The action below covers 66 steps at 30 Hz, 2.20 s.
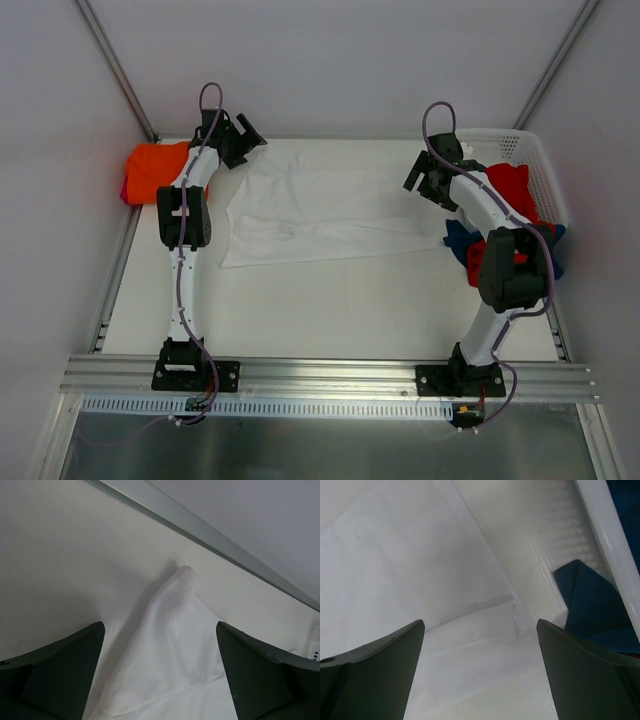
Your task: Fold and stack the t-shirts
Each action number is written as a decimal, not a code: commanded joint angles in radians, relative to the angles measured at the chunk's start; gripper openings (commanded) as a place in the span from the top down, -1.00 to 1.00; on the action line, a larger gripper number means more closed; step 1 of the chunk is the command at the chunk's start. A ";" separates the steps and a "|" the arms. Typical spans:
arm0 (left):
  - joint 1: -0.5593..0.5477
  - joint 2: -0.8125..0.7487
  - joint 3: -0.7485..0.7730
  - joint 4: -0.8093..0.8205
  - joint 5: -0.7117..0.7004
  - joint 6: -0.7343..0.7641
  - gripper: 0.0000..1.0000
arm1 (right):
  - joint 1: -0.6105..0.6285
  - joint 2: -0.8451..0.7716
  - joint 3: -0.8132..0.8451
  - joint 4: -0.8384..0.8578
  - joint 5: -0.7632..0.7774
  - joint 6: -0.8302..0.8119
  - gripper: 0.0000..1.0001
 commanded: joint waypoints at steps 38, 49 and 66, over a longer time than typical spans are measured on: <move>-0.062 -0.004 -0.079 0.005 0.027 -0.049 1.00 | -0.133 0.621 0.643 0.171 -0.197 0.009 -0.96; -0.062 -0.004 -0.079 0.008 0.028 -0.054 1.00 | -0.160 0.663 0.634 0.223 -0.245 0.054 -0.67; -0.062 -0.002 -0.081 0.015 0.027 -0.061 1.00 | -0.141 0.710 0.642 0.237 -0.326 0.123 -0.39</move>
